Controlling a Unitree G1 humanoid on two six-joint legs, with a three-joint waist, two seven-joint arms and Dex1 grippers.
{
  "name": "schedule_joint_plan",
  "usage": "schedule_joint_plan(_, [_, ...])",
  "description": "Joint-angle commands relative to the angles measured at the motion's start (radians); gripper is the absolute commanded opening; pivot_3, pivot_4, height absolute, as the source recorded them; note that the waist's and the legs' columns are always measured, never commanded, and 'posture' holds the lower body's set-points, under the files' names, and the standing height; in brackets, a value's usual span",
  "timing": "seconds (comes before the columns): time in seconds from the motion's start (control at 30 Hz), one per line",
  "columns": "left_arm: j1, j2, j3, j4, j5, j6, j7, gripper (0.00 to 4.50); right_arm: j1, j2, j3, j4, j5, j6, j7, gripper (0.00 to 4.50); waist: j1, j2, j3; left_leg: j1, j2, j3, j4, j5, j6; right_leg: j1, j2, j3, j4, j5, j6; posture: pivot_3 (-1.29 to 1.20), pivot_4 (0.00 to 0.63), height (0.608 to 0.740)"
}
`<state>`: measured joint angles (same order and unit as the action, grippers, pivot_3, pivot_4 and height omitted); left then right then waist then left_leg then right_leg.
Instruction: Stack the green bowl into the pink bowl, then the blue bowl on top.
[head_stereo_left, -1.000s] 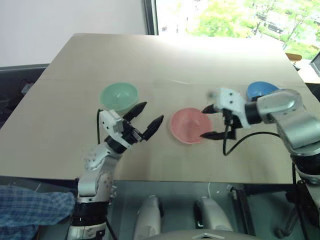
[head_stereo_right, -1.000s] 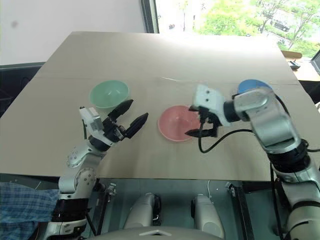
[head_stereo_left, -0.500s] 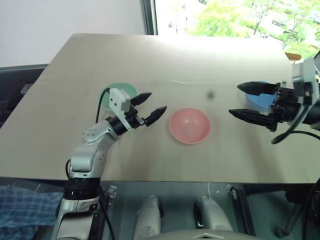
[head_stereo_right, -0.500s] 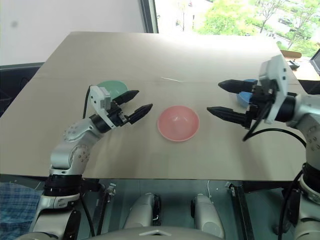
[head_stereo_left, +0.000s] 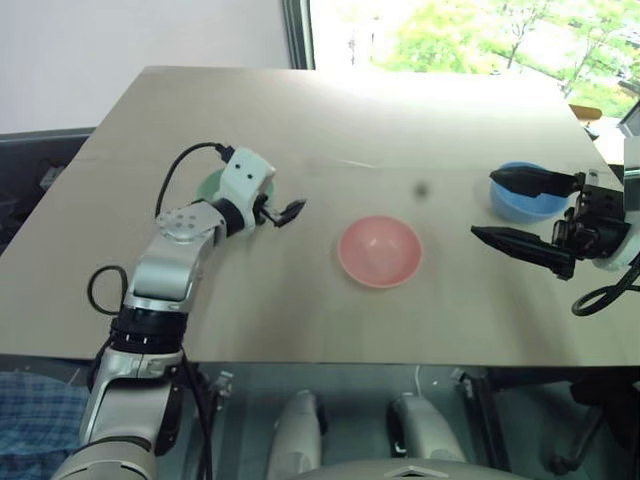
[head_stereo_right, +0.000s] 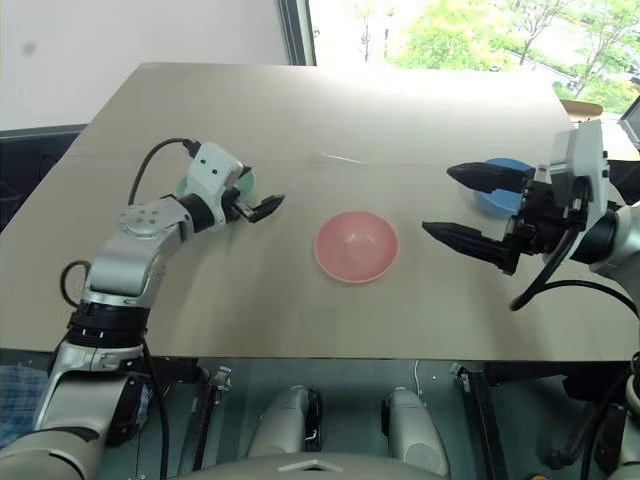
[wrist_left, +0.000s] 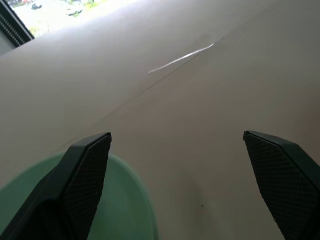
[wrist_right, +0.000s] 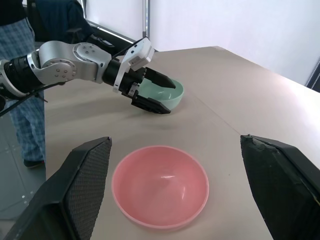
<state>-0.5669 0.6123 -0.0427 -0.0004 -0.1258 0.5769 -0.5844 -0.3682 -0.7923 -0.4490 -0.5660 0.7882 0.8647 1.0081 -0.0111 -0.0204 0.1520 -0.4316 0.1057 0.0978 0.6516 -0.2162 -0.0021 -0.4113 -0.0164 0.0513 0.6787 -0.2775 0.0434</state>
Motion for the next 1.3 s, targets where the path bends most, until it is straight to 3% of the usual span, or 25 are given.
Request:
schedule_joint_plan(0.03, [-0.018, 0.038, 0.002, -0.066, 0.039, 0.078, 0.022, 4.50, 0.004, -0.034, -0.011, 0.009, 0.024, -0.046, -0.003, 4.32, 0.001, 0.000, 0.000, 0.000, 0.000, 0.000, 0.000, 0.000, 0.000, 0.000, 0.000, 0.000, 0.000, 0.000, 0.000, 0.00, 0.150, 0.740])
schedule_joint_plan(0.7, [0.089, 0.114, 0.007, -0.053, 0.117, 0.153, 0.036, 4.50, 0.043, -0.084, 0.030, 0.049, 0.034, -0.150, -0.009, 4.32, 0.002, -0.001, 0.001, 0.000, 0.000, 0.000, 0.000, 0.000, 0.000, 0.000, 0.000, 0.000, 0.000, 0.000, 0.000, 0.00, 0.150, 0.740])
schedule_joint_plan(0.73, [0.088, 0.113, 0.007, -0.052, 0.117, 0.152, 0.035, 3.96, 0.043, -0.085, 0.032, 0.050, 0.035, -0.151, -0.010, 4.50, 0.002, -0.001, 0.001, 0.000, 0.000, 0.000, 0.000, 0.000, 0.000, 0.000, 0.000, 0.000, 0.000, 0.000, 0.000, 0.00, 0.150, 0.740])
schedule_joint_plan(0.77, [0.088, 0.112, 0.006, -0.051, 0.118, 0.151, 0.035, 3.74, 0.042, -0.085, 0.033, 0.050, 0.035, -0.152, -0.011, 4.50, 0.002, -0.001, 0.001, 0.000, 0.000, 0.000, 0.000, 0.000, 0.000, 0.000, 0.000, 0.000, 0.000, 0.000, 0.000, 0.00, 0.150, 0.740])
schedule_joint_plan(0.87, [0.087, 0.108, 0.004, -0.046, 0.118, 0.146, 0.036, 2.44, 0.042, -0.085, 0.035, 0.052, 0.034, -0.156, -0.013, 4.50, 0.002, -0.001, 0.001, 0.000, 0.000, 0.000, 0.000, 0.000, 0.000, 0.000, 0.000, 0.000, 0.000, 0.000, 0.000, 0.00, 0.150, 0.740])
schedule_joint_plan(1.0, [0.082, 0.103, -0.001, -0.045, 0.118, 0.145, 0.034, 1.20, 0.049, -0.084, 0.036, 0.050, 0.033, -0.161, -0.014, 4.50, 0.003, -0.001, 0.001, 0.000, 0.000, 0.000, 0.000, 0.000, 0.000, 0.000, 0.000, 0.000, 0.000, 0.000, 0.000, 0.00, 0.150, 0.740])
schedule_joint_plan(1.07, [0.079, 0.103, -0.003, -0.042, 0.117, 0.144, 0.032, 0.35, 0.052, -0.084, 0.036, 0.050, 0.033, -0.164, -0.015, 4.50, 0.003, -0.001, 0.001, 0.000, 0.000, 0.000, 0.000, 0.000, 0.000, 0.000, 0.000, 0.000, 0.000, 0.000, 0.000, 0.00, 0.150, 0.740])
schedule_joint_plan(1.1, [0.079, 0.103, -0.003, -0.041, 0.119, 0.142, 0.030, 0.12, 0.054, -0.084, 0.035, 0.050, 0.034, -0.166, -0.016, 4.50, 0.003, 0.000, 0.000, 0.000, 0.000, 0.000, 0.000, 0.000, 0.000, 0.000, 0.000, 0.000, 0.000, 0.000, 0.000, 0.00, 0.150, 0.740])
schedule_joint_plan(1.3, [0.072, 0.098, -0.008, -0.030, 0.128, 0.132, 0.024, 0.12, 0.064, -0.087, 0.033, 0.049, 0.037, -0.174, -0.018, 4.50, 0.004, -0.001, 0.000, 0.000, 0.000, 0.000, 0.000, 0.000, 0.000, 0.000, 0.000, 0.000, 0.001, 0.000, 0.000, 0.00, 0.150, 0.740])
